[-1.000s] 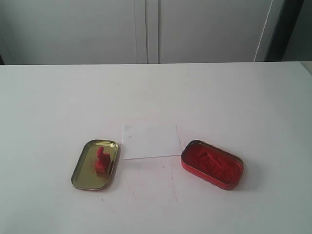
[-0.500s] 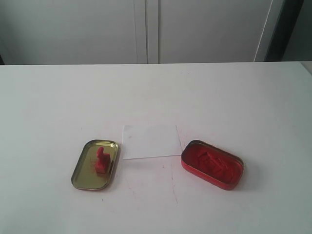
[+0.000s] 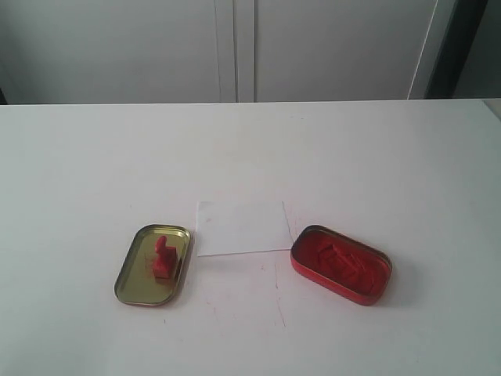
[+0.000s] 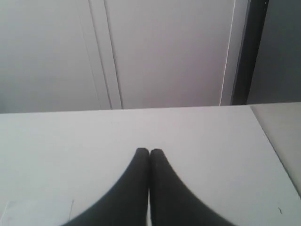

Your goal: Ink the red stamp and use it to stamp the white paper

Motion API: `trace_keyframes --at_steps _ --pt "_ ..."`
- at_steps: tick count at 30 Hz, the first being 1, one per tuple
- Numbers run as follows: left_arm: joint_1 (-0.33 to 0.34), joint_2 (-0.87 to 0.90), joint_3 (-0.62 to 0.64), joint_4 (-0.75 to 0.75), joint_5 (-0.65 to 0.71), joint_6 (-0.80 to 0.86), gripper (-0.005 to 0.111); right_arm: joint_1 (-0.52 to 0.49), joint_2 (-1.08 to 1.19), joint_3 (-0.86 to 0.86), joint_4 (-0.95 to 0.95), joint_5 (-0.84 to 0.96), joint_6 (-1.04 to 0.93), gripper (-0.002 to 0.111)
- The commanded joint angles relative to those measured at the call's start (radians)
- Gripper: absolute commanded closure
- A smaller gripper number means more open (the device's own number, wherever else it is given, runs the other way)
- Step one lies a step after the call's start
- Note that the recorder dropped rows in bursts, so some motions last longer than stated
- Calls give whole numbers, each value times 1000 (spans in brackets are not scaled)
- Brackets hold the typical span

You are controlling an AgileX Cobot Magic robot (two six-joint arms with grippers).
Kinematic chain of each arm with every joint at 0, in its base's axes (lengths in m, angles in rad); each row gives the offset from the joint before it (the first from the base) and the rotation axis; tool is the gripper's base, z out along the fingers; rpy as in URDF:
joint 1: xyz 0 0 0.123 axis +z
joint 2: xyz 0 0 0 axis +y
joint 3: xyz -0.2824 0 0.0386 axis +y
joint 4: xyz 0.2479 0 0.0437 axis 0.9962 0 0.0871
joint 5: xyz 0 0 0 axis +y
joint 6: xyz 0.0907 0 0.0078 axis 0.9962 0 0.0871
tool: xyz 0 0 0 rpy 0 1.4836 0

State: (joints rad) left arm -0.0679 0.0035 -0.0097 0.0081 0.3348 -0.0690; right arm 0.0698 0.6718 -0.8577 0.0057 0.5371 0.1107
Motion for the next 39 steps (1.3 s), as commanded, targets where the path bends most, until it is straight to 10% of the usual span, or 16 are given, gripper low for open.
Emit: trace_keyframes --at_steps 1,39 --pt "1 -3 10 0 16 -2 107 5 102 -64 0 76 6 108" --pt "1 -3 10 0 16 -2 107 5 581 -112 35 226 -3 108"
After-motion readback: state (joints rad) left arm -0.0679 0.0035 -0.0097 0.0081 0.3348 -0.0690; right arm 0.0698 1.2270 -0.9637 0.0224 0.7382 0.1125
